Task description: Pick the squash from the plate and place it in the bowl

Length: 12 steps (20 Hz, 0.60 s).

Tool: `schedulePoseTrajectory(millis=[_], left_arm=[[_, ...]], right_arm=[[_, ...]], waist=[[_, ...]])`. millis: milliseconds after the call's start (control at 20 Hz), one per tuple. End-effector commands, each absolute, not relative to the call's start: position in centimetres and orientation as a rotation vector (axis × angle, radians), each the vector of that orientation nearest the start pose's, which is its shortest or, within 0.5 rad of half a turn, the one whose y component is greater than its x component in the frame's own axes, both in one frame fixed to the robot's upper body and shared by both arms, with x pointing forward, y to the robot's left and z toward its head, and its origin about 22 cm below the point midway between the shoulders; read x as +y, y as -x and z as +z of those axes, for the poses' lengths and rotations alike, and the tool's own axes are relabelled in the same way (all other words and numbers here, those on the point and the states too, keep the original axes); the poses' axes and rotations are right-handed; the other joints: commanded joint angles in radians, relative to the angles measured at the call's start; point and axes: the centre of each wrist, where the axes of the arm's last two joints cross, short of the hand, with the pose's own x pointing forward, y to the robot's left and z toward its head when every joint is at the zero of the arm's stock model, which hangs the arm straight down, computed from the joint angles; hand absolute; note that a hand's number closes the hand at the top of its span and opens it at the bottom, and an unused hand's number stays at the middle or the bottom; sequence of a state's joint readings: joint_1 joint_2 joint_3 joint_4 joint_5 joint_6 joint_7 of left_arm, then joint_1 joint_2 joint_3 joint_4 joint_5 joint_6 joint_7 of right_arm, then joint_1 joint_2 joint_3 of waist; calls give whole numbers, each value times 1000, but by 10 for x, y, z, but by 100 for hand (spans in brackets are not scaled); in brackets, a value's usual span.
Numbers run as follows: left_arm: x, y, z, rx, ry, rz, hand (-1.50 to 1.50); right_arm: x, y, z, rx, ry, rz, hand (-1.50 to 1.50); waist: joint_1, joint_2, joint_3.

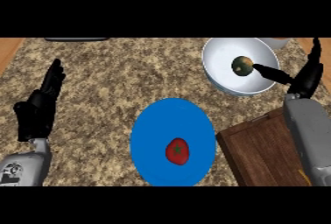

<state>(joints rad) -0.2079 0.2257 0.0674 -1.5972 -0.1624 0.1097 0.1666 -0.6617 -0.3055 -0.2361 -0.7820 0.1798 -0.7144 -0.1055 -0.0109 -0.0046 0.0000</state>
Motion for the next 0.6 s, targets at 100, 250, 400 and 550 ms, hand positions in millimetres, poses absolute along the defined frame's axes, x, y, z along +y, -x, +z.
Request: schedulePoseTrajectory(millis=[100,250,400,550], left_arm=[[281,-291,79,-1626,-411,-134,0],[266,-286,76,-1630,-404,-153,0],[264,-289,77,-1638,-405,-157,0],[259,-283,75,-1647,-392,-156,0]], right_arm=[[-301,-339,44,-1624,836,-269,-150],[-303,-302,35,-1645,791,-232,-150],[-310,-274,24,-1668,789,-208,-150],[-291,-263,34,-1678,794,-238,-150]], waist=[[-16,-5,-1],[-10,-2,-1],[-2,2,0],[6,3,0]])
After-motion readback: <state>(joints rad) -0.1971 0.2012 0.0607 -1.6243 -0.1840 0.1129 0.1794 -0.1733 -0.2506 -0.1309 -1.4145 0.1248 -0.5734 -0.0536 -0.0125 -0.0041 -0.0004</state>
